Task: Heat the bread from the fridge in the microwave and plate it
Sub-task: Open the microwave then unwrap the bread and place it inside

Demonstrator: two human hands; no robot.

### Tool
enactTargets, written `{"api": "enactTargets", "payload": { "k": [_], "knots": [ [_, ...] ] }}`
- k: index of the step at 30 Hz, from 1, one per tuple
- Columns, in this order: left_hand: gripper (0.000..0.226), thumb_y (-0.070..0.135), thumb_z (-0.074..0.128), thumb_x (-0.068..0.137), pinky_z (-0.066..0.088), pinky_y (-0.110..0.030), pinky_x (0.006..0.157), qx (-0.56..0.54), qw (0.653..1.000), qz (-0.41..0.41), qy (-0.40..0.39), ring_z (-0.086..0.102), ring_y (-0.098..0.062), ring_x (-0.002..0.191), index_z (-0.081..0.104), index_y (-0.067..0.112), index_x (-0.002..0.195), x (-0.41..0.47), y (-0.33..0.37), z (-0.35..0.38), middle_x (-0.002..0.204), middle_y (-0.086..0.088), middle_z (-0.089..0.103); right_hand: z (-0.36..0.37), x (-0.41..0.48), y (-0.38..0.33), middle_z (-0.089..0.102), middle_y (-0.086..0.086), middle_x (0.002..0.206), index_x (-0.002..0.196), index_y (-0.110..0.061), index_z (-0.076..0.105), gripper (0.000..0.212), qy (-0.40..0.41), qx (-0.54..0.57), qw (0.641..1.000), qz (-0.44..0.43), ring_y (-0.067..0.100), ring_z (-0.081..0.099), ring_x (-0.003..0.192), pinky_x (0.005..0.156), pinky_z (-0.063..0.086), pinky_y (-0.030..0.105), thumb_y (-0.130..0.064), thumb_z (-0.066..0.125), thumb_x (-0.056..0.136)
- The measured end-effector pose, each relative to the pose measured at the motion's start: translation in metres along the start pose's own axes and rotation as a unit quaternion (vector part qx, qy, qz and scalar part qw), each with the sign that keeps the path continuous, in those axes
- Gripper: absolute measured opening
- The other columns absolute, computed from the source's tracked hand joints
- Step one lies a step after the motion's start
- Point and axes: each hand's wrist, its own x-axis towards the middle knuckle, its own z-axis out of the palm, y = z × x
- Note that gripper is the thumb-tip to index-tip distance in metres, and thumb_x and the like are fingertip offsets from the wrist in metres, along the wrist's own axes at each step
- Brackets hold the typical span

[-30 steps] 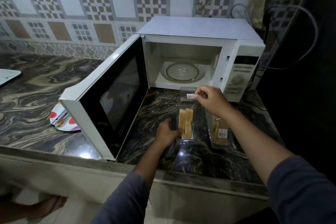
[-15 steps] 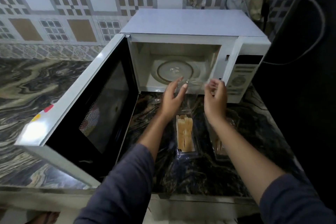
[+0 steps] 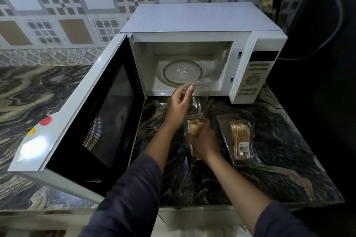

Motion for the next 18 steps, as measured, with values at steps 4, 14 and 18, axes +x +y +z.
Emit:
{"api": "enactTargets", "payload": {
  "k": [4, 14, 18],
  "knots": [
    [0.021, 0.024, 0.049, 0.096, 0.045, -0.017, 0.085, 0.000, 1.000, 0.012, -0.006, 0.059, -0.005, 0.098, 0.065, 0.013, 0.105, -0.002, 0.002, -0.004, 0.102, -0.005, 0.067, -0.006, -0.003, -0.006, 0.061, 0.015, 0.120, 0.131, -0.011, 0.037, 0.062, 0.011, 0.008, 1.000, 0.020, 0.033, 0.060, 0.108, 0.085, 0.048, 0.036, -0.028, 0.069, 0.081],
    [0.020, 0.025, 0.051, 0.095, 0.046, -0.015, 0.086, 0.006, 1.000, 0.020, 0.011, 0.060, -0.001, 0.099, 0.066, 0.018, 0.106, -0.005, 0.001, -0.009, 0.104, 0.003, 0.067, -0.053, 0.007, 0.001, 0.062, 0.002, 0.098, 0.099, -0.018, 0.054, 0.031, -0.039, 0.206, 0.972, 0.108, 0.020, 0.060, 0.092, 0.083, 0.050, 0.035, -0.027, 0.073, 0.075],
    [0.021, 0.025, 0.051, 0.095, 0.047, -0.024, 0.087, 0.008, 0.999, 0.033, 0.012, 0.060, -0.007, 0.099, 0.066, 0.014, 0.105, -0.006, 0.003, -0.009, 0.103, -0.005, 0.068, -0.089, 0.009, 0.000, 0.060, -0.002, 0.093, 0.099, -0.021, 0.055, 0.029, -0.024, 0.180, 0.979, 0.095, 0.018, 0.058, 0.088, 0.075, 0.047, 0.030, -0.027, 0.071, 0.076]
  ]
}}
